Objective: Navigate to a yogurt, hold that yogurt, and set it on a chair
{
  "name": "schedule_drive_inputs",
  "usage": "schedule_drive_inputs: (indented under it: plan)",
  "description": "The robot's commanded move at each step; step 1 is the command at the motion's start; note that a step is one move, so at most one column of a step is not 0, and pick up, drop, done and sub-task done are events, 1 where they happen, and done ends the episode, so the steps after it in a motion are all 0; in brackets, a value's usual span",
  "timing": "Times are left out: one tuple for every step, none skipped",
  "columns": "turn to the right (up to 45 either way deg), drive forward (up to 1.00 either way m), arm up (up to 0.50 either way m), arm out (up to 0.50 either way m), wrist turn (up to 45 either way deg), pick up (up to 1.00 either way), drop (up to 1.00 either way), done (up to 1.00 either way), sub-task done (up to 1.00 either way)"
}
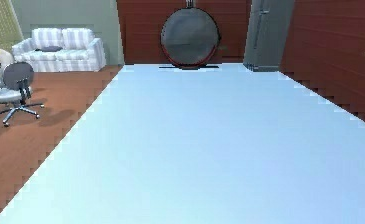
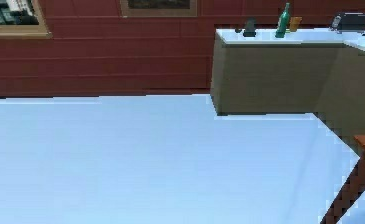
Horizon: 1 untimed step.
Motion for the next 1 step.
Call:
schedule_drive_inputs:
  plan:
    - [45.0, 0.0, 0.0, 0.0, 0.0, 0.0, 0.0, 0.0, 0.0]
